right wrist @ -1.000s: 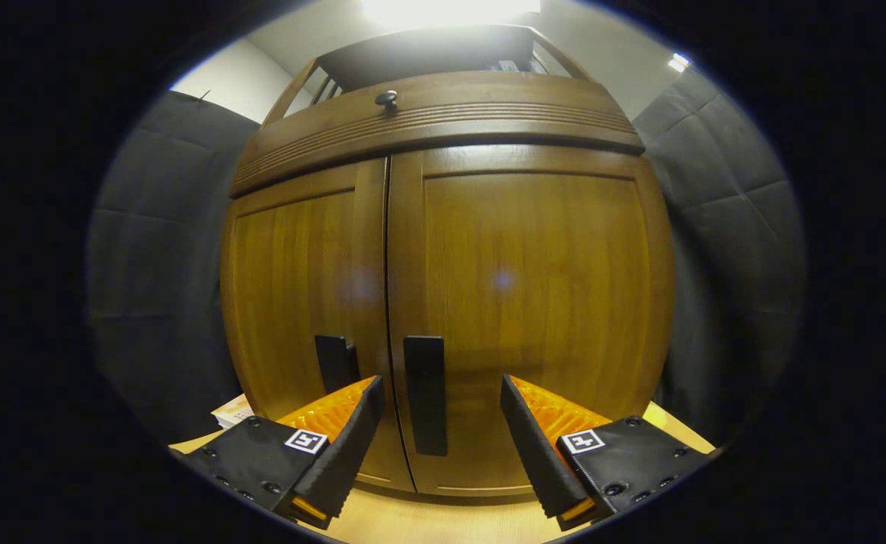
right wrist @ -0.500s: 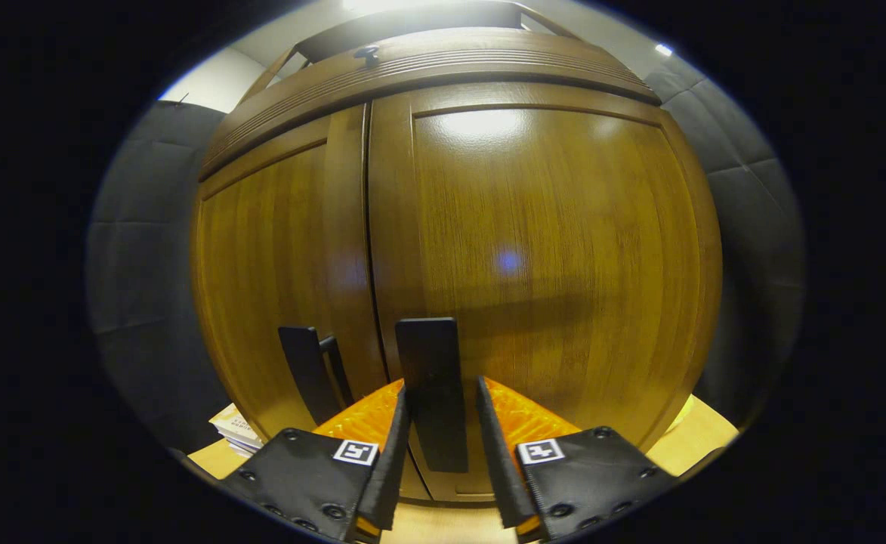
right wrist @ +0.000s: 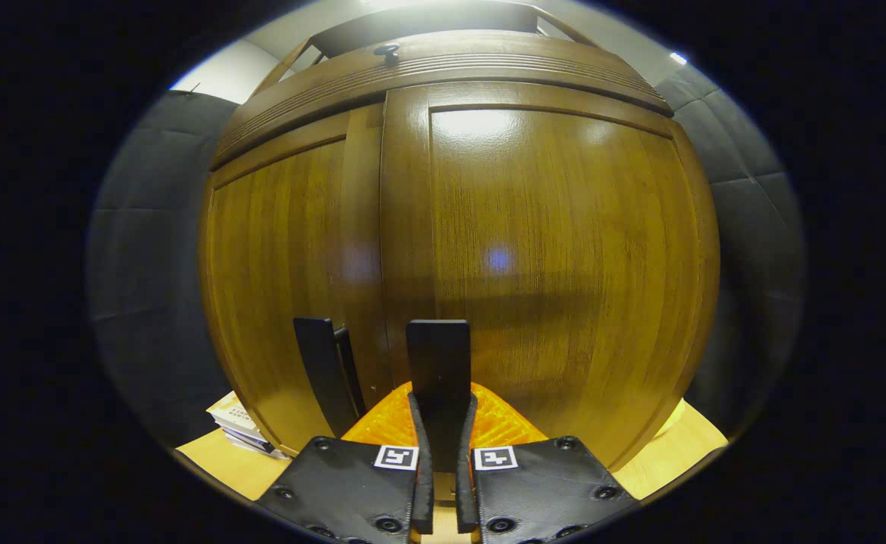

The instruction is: Open the right door of the double-door shoe cabinet with the right hand, and open the left door with the left hand.

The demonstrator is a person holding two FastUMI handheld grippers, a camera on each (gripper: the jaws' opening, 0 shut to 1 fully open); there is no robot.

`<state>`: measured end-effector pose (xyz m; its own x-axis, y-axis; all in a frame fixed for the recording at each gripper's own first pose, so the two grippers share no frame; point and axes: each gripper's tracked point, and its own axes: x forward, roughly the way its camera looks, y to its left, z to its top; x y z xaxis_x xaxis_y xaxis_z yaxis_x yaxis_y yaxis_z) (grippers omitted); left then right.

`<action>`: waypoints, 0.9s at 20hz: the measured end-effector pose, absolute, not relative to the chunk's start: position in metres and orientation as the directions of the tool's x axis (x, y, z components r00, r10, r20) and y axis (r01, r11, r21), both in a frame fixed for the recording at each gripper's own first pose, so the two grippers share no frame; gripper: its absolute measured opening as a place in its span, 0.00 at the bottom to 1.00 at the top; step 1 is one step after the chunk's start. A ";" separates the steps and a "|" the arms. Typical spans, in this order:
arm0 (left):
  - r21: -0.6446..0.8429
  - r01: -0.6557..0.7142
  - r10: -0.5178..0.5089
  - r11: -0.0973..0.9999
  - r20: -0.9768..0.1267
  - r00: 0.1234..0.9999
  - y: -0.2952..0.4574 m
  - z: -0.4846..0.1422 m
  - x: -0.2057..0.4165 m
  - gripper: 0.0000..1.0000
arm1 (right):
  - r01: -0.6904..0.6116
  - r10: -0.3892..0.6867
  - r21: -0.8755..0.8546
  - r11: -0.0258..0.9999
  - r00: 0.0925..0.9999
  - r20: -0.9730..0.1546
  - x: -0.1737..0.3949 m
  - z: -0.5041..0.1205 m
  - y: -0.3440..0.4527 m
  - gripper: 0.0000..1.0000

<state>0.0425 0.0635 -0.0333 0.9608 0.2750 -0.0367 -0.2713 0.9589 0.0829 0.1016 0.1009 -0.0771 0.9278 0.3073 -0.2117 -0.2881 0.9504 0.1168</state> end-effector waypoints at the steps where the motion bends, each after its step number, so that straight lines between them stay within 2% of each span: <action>1: 0.084 -0.267 0.270 0.960 -0.033 0.962 0.062 -0.032 0.040 0.96 | -0.295 0.315 0.119 0.948 0.925 -0.213 0.099 -0.077 0.101 0.10; 4: 0.086 -0.249 0.252 0.965 -0.025 0.968 0.056 -0.026 0.034 0.95 | -0.312 0.332 0.121 0.942 0.919 -0.211 0.088 -0.074 0.098 0.13; 5: 0.086 -0.242 0.244 0.967 -0.022 0.969 0.055 -0.025 0.032 0.95 | -0.319 0.338 0.122 0.940 0.917 -0.212 0.085 -0.073 0.097 0.10; 7: 0.085 -0.225 0.228 0.971 -0.018 0.974 0.051 -0.022 0.029 0.95 | -0.333 0.352 0.124 0.935 0.913 -0.208 0.075 -0.069 0.093 0.17; 9: 0.083 -0.208 0.211 0.975 -0.018 0.977 0.048 -0.021 0.026 0.95 | -0.349 0.370 0.131 0.928 0.907 -0.204 0.063 -0.067 0.086 0.13; 18: 0.066 -0.119 0.119 0.991 0.001 0.993 0.016 -0.020 0.019 0.95 | -0.394 0.418 0.145 0.908 0.879 -0.229 0.024 -0.063 0.059 0.13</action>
<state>0.0187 0.0161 -0.0200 0.9929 0.1193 0.0014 -0.1191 0.9907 0.0655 0.0241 0.0593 -0.0629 0.8792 0.4179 -0.2288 -0.3937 0.9077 0.1451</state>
